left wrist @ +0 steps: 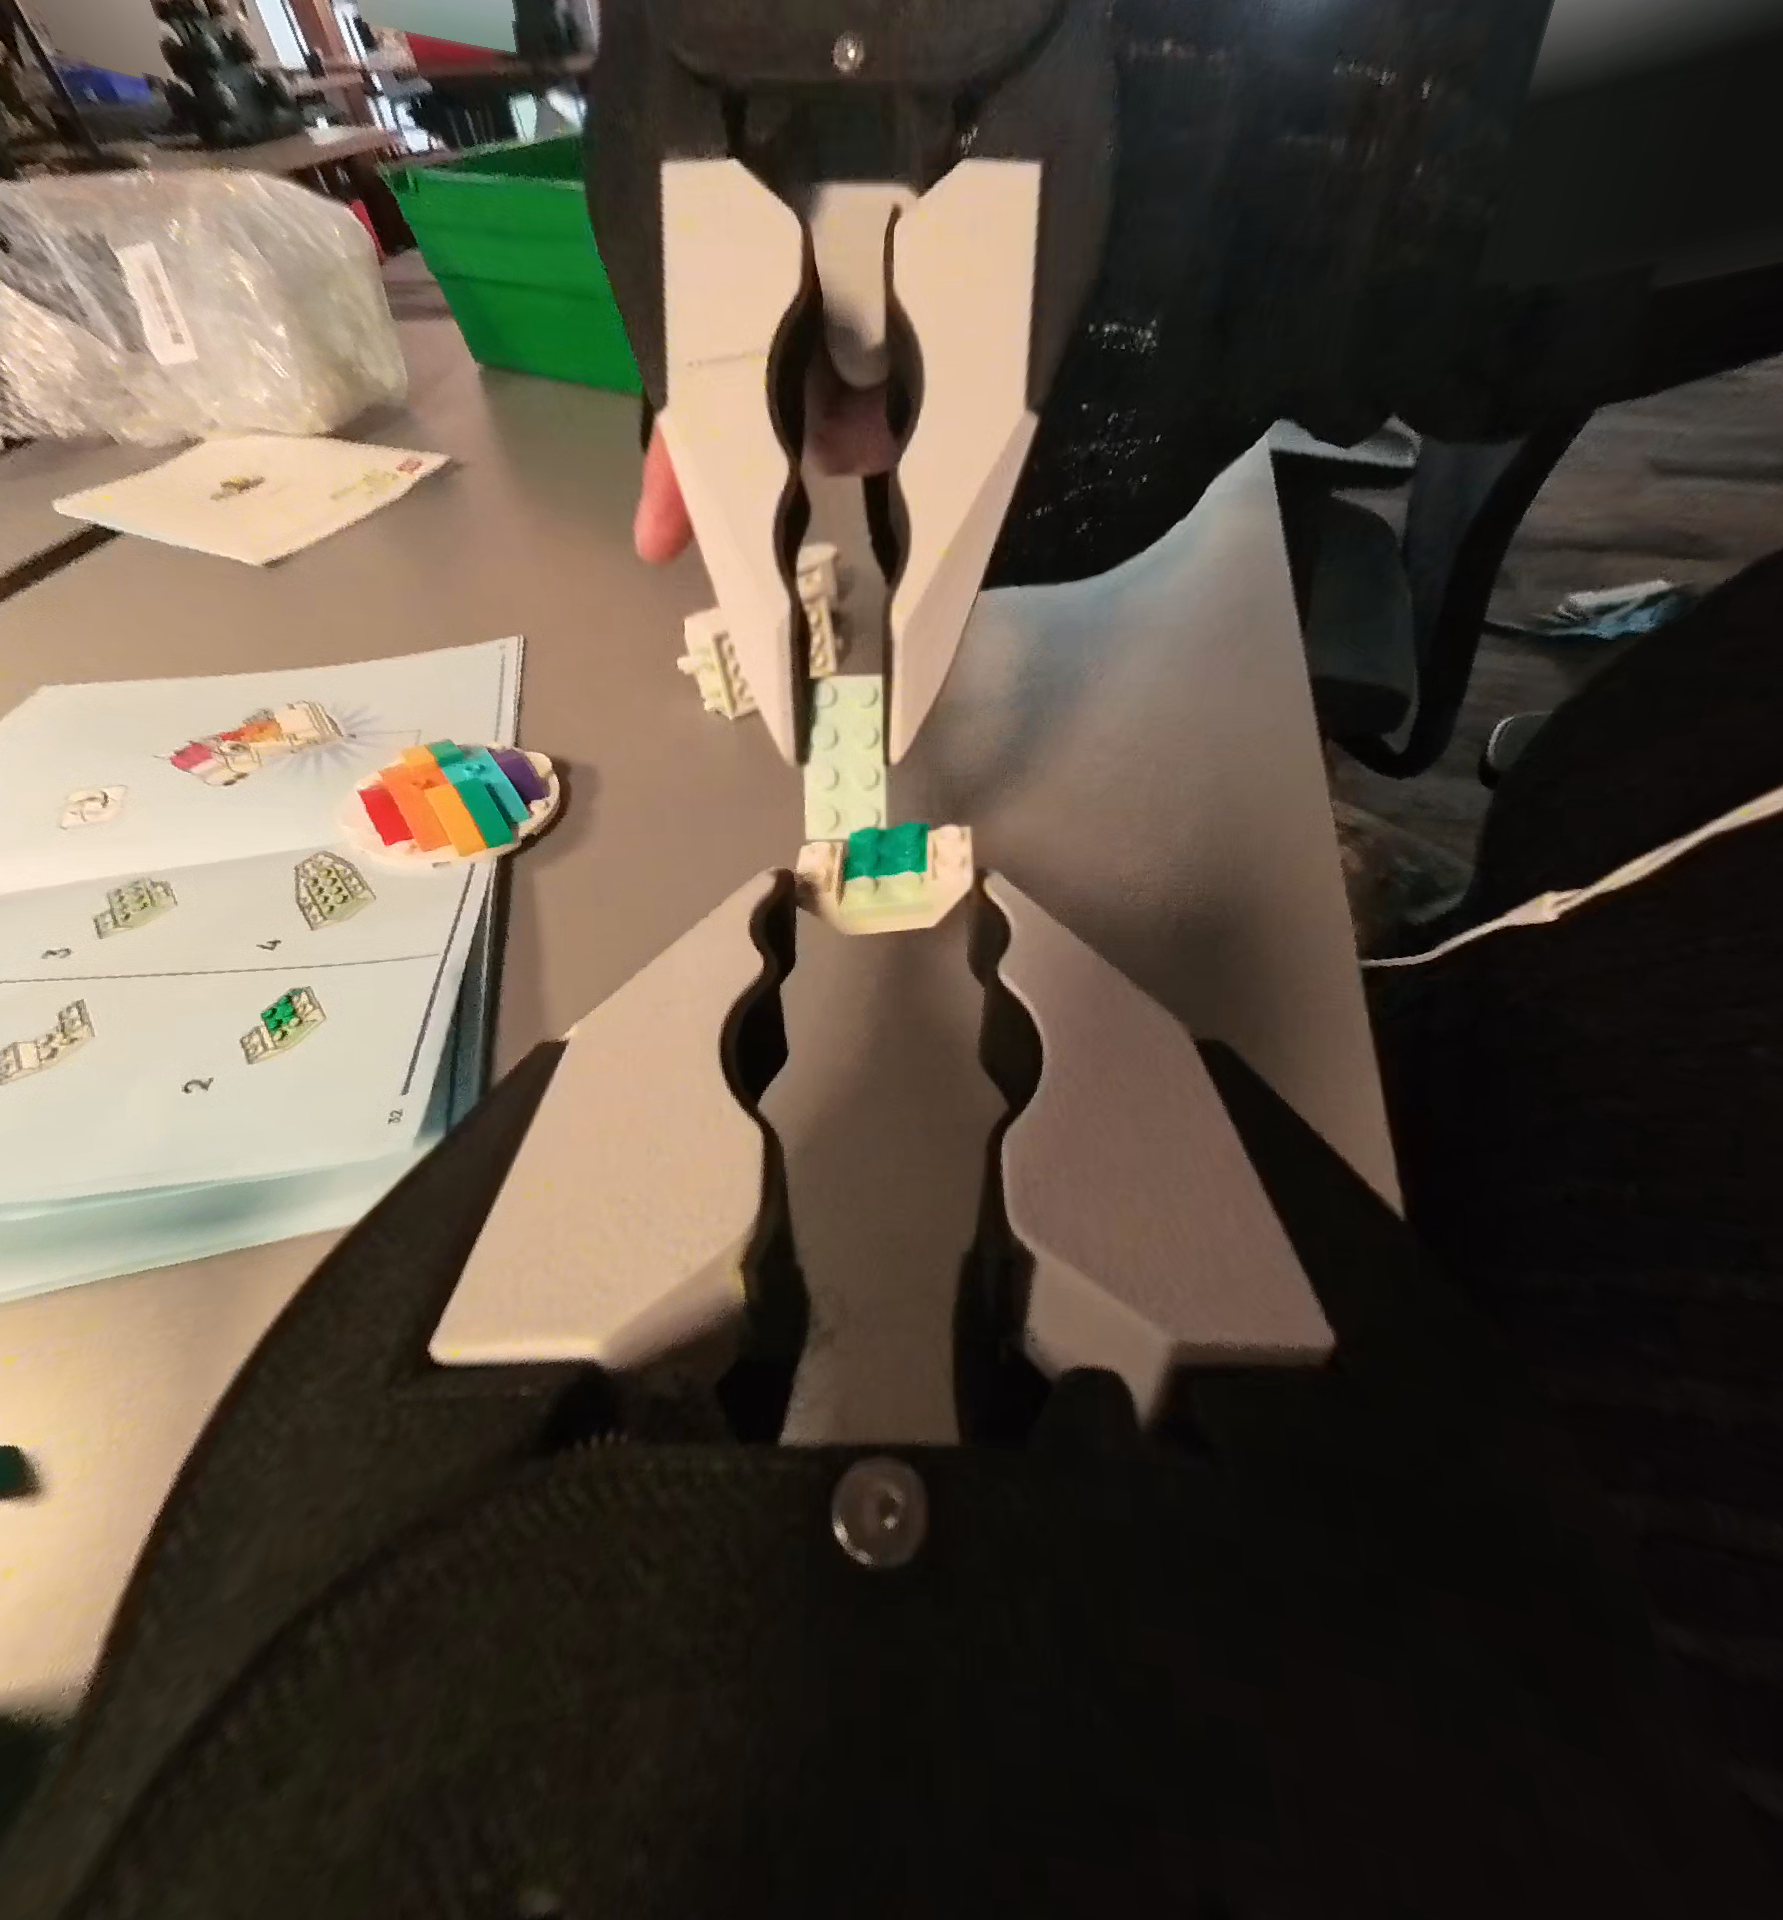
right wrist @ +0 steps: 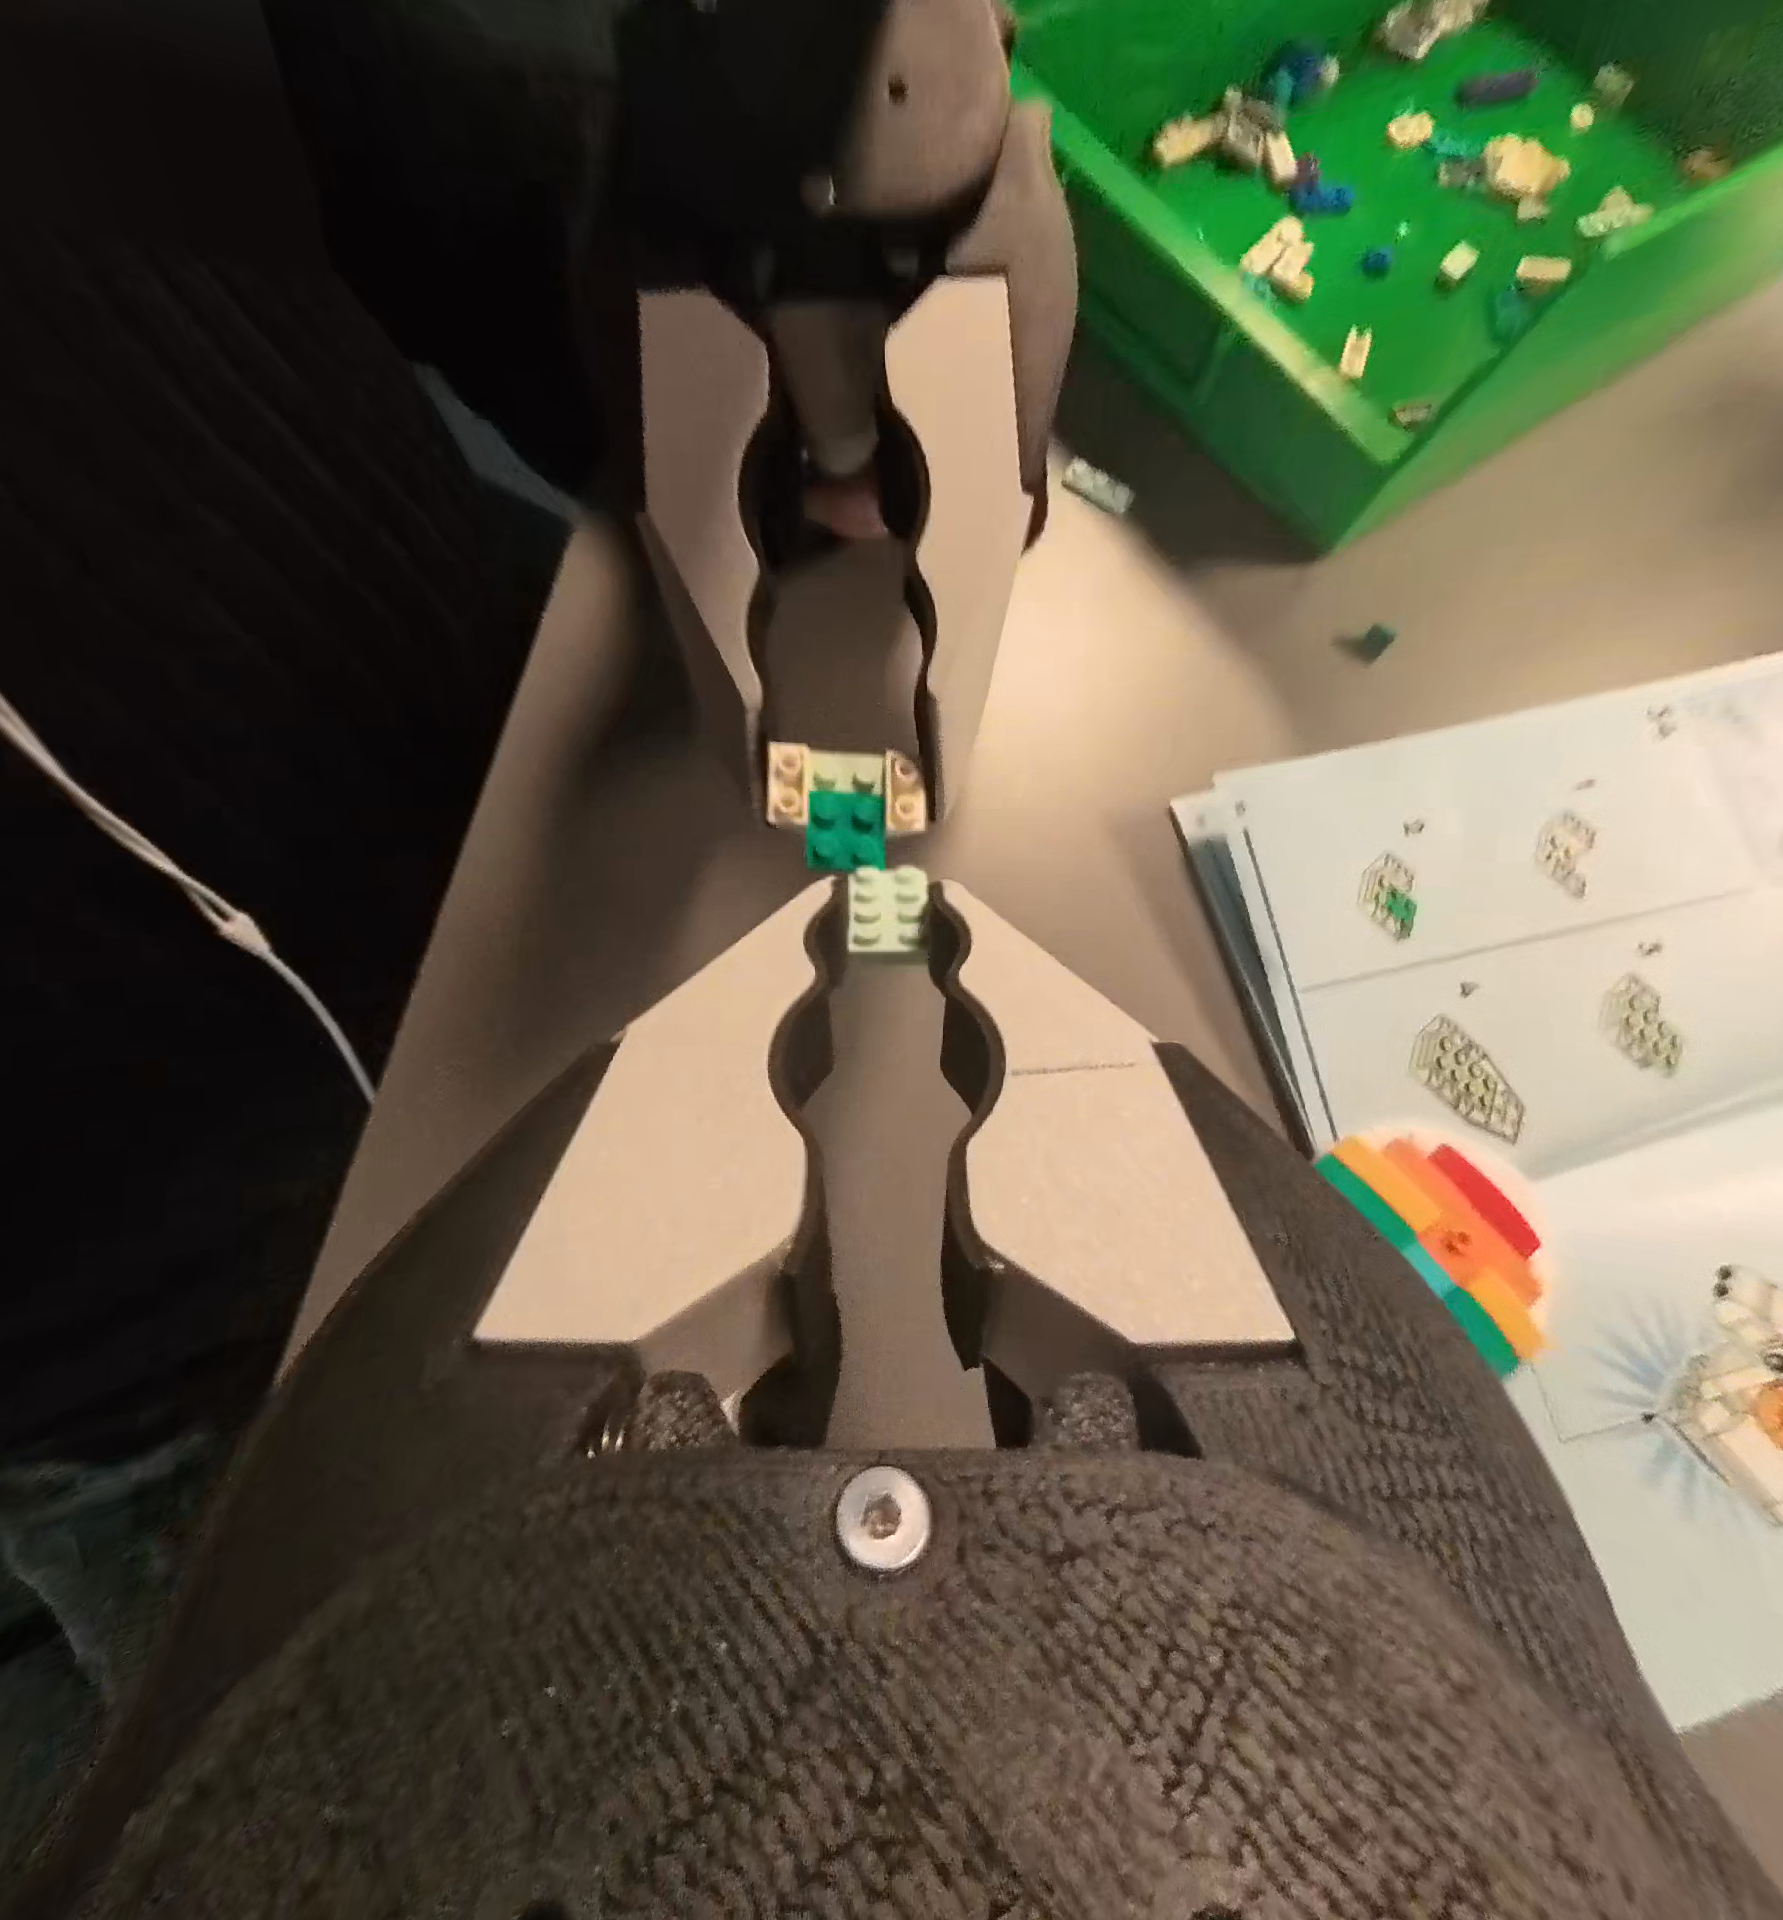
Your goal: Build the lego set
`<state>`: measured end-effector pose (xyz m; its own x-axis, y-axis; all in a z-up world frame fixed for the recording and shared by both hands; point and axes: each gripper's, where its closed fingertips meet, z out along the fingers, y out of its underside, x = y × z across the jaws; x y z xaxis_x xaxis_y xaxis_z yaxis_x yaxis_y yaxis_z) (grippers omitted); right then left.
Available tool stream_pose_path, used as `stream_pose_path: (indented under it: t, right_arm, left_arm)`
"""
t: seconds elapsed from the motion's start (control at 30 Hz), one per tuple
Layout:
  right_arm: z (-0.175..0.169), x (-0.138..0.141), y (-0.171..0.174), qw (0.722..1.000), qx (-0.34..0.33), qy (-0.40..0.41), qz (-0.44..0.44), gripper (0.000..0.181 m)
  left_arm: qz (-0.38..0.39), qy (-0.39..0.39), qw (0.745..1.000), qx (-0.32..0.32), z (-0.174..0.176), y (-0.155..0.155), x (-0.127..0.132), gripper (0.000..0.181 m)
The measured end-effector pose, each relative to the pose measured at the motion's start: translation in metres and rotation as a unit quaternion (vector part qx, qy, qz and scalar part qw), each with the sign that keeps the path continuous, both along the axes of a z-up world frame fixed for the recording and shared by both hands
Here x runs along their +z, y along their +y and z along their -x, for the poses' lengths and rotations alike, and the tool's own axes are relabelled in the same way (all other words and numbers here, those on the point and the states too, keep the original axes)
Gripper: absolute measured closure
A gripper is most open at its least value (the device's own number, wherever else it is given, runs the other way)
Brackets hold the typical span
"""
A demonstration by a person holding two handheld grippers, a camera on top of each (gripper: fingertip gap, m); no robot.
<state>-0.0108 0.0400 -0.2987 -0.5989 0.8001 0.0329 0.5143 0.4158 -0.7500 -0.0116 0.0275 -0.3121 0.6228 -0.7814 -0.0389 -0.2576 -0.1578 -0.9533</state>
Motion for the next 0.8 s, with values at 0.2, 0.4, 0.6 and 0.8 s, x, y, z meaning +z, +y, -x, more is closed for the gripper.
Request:
stream_pose_path:
  t: [0.2, 0.4, 0.6, 0.8]
  right_arm:
    - [0.007, 0.01, -0.008, 1.0, 0.009, 0.003, -0.015, 0.171]
    - [0.005, 0.006, 0.012, 0.999, -0.03, 0.019, -0.024, 0.181]
    - [-0.011, -0.042, 0.044, 0.991, -0.113, -0.025, -0.066, 0.171]
    - [-0.017, -0.056, 0.09, 0.97, -0.212, -0.077, -0.089, 0.148]
  left_arm:
    - [-0.025, 0.015, 1.0, 0.007, -0.002, 0.001, 0.002, 0.149]
    - [-0.014, 0.011, 0.999, 0.027, 0.005, 0.006, 0.001, 0.15]
    - [-0.002, 0.027, 0.998, 0.058, 0.016, 0.012, -0.005, 0.149]
    - [-0.001, 0.027, 0.998, 0.055, 0.016, 0.011, -0.005, 0.149]
